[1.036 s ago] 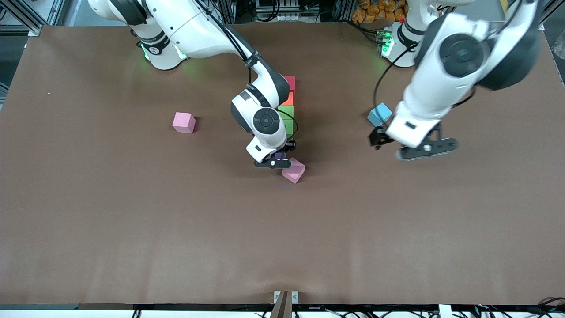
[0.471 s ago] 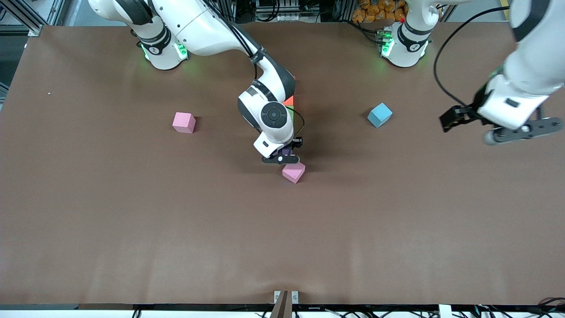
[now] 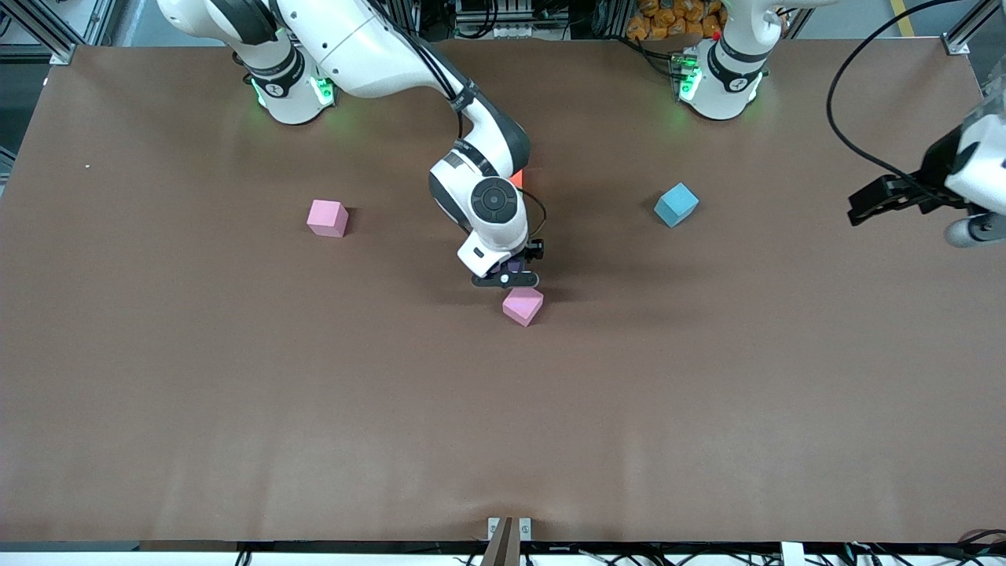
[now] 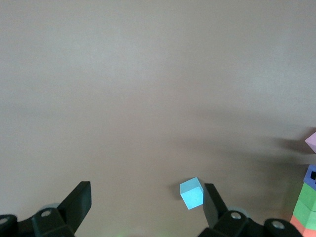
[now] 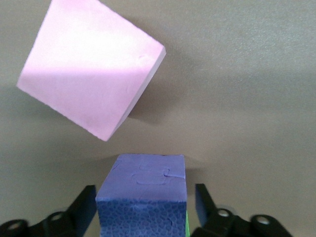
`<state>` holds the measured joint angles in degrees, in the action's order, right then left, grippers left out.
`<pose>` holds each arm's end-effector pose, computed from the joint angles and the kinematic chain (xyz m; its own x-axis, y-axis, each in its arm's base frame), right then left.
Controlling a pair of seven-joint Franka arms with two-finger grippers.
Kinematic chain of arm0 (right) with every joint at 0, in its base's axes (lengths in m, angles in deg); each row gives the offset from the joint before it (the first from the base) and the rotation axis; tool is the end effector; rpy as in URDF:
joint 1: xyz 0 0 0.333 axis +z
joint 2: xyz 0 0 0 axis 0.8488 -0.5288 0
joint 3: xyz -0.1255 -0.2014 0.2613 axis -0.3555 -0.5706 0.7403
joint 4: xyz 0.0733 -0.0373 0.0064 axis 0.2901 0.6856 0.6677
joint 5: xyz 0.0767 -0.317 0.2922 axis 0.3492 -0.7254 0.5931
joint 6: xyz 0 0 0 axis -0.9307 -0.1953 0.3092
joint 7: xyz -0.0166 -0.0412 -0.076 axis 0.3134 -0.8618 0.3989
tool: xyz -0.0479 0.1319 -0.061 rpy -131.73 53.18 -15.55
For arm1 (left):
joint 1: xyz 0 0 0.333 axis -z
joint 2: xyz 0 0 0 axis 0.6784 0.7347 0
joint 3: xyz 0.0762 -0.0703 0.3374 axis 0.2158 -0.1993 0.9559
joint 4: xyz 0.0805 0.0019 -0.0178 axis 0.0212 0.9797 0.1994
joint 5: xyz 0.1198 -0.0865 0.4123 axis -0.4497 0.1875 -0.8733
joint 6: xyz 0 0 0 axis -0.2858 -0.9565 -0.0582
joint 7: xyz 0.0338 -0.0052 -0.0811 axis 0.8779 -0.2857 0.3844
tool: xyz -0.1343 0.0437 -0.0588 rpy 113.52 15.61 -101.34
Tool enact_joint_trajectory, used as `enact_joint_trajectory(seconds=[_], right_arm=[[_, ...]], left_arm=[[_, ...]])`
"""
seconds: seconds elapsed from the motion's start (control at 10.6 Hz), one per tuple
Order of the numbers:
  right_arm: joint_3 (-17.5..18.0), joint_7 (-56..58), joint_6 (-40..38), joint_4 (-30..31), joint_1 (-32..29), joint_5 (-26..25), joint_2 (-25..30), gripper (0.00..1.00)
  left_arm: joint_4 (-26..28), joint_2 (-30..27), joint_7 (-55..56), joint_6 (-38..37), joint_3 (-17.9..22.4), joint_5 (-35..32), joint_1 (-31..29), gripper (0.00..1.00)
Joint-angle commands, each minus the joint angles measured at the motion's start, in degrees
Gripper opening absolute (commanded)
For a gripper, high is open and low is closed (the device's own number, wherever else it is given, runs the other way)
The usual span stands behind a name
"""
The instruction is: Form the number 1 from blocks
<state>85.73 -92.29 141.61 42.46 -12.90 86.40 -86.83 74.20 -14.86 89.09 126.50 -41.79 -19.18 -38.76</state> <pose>0.5157 0.5720 0.1560 0.9918 -0.0198 -0.1264 -0.0280 -0.9976 -0.0630 0.6077 -0.0267 0.6031 0.9856 0.1650 -0.0363 0.1634 -0.9857 -0.0421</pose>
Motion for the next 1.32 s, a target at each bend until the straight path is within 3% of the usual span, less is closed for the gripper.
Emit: enact_joint_trajectory(seconds=[0.0, 0.28, 1.04, 1.22], right_arm=[[-0.82, -1.07, -1.00, -1.56, -0.96, 0.47, 1.95, 1.00], [-2.23, 3.73, -7.92, -1.03, -8.23, -0.58, 8.88, 1.00], [-2.76, 44.32, -20.51, -0.59, -37.42, -6.91, 18.39, 1.00], [-2.58, 45.95, -20.87, 6.04, -39.20, -7.70, 23.81, 1.00]], left_arm=[[-0.76, -0.46, -1.08, -1.20, 0.79, 0.92, 1.14, 1.00], [-2.34, -0.54, -2.14, -1.29, 0.88, 1.36, 1.22, 1.00], [-2.78, -0.54, -1.96, -2.35, 0.70, 0.56, 2.72, 1.00], [-2.78, -0.63, -1.96, -2.52, 0.53, 0.56, 2.80, 1.00]])
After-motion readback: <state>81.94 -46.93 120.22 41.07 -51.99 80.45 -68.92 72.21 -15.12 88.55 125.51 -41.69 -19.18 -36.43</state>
